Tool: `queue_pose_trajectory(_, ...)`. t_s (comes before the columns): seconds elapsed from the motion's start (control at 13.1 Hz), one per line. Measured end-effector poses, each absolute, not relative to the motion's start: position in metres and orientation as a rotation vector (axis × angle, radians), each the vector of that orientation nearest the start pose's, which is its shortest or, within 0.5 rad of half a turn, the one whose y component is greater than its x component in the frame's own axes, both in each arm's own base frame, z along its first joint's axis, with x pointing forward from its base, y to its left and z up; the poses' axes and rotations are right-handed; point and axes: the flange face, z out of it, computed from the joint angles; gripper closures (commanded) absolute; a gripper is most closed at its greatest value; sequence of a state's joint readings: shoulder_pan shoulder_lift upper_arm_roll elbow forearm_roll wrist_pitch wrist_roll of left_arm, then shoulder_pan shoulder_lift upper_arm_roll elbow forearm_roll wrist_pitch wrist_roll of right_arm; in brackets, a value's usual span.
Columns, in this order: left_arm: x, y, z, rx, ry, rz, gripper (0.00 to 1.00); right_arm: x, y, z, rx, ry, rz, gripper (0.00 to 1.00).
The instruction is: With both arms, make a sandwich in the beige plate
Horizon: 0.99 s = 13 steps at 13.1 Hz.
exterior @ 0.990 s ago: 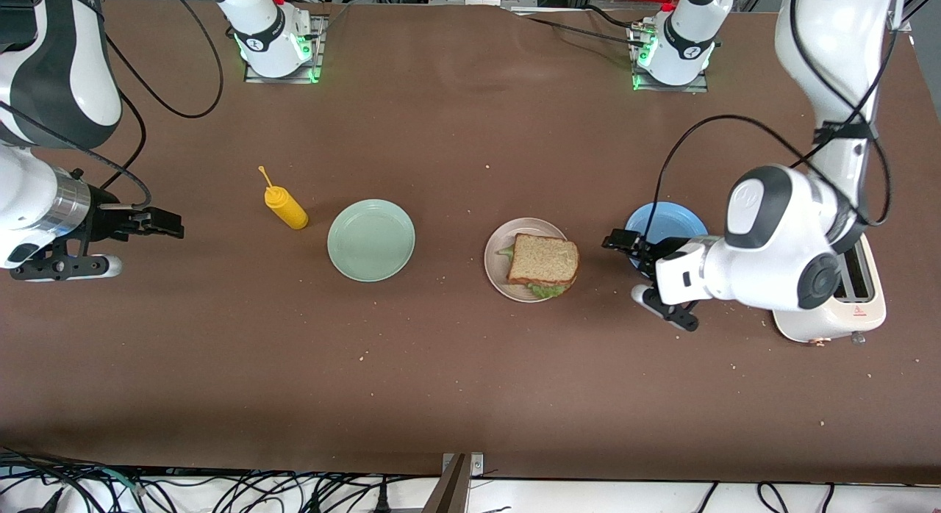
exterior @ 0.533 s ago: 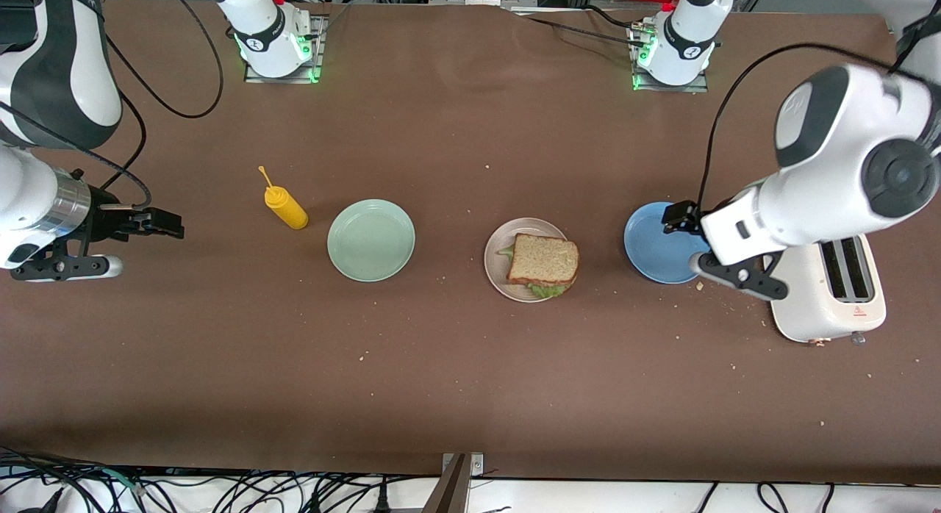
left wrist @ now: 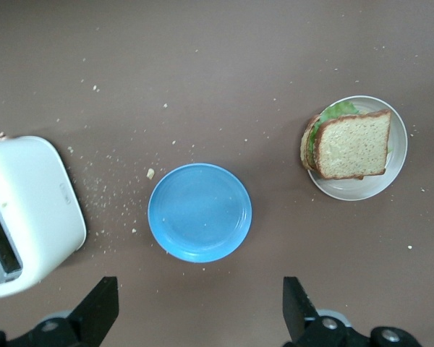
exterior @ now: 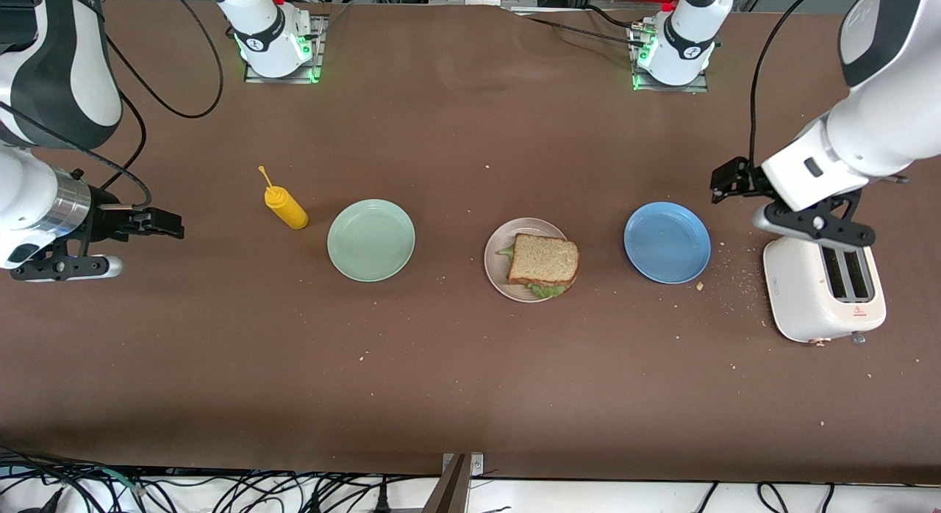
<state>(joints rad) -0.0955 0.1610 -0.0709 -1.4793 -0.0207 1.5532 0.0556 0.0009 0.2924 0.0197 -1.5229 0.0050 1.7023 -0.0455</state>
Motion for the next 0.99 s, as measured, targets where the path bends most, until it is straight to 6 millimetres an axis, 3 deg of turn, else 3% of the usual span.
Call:
queue_pose_trajectory(0.3, 0.546, -0.068, 0.604, -3.150, 0.225, 0.082, 0.00, 0.638, 0.012, 0.482, -3.123, -0.101, 0.177, 0.01)
queue_pose_trajectory(0.46, 0.533, -0.064, 0.611, -3.149, 0.217, 0.066, 0.00, 0.638, 0.012, 0.482, -3.123, -0.101, 0.178, 0.01)
queue_pose_trajectory(0.69, 0.531, -0.076, 0.606, -3.146, 0.249, 0.061, 0.00, 0.638, 0.012, 0.482, -3.123, -0.101, 0.178, 0.01)
queue_pose_trajectory(0.99, 0.533, -0.074, 0.606, -3.150, 0.195, 0.042, 0.00, 0.638, 0.012, 0.482, -3.123, -0.101, 0.178, 0.01)
